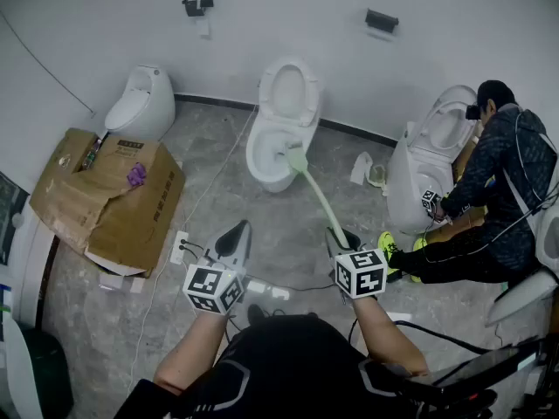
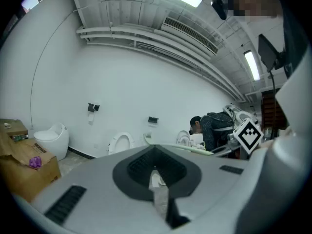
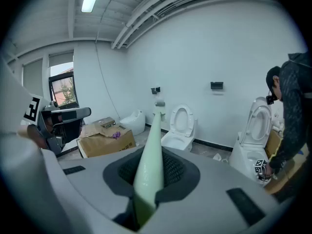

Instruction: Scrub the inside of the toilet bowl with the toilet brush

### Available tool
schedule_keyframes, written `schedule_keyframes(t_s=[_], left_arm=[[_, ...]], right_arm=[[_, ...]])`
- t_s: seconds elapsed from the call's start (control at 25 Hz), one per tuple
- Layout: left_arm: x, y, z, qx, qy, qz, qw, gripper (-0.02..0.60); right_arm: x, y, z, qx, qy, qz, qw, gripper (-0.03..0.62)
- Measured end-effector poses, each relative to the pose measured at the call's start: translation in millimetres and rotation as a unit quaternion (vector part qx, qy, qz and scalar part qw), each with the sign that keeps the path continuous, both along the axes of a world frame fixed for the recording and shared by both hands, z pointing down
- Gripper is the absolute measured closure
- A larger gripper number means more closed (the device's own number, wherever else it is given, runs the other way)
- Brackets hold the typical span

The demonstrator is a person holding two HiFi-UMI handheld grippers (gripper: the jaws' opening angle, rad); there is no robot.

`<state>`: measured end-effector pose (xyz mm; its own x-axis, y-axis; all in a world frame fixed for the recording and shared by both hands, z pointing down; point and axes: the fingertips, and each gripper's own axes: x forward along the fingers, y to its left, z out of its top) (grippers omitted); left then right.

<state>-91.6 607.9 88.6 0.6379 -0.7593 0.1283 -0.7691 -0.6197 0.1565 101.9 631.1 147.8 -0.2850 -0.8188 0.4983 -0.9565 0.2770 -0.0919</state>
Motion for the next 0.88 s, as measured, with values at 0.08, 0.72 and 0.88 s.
schedule_keyframes(t_s=[0.08, 0.72, 0.88], left_arm=[[-3, 0, -1, 0.0, 0.002, 0.003, 1.0, 0.571], [-21, 0, 4, -0.005, -0.001, 0.004, 1.0, 0.571], [-31, -3, 9, -0.008, 0.001, 0.007, 0.9999, 0.571]], right_arm=[[-3, 0, 0, 0.001, -0.001, 0.002, 1.0, 0.533], [-15, 3, -2, 0.011, -0.002, 0.009, 1.0, 0.531], [-23, -1, 1, 0.007, -0.004, 0.011, 1.0, 0.531]])
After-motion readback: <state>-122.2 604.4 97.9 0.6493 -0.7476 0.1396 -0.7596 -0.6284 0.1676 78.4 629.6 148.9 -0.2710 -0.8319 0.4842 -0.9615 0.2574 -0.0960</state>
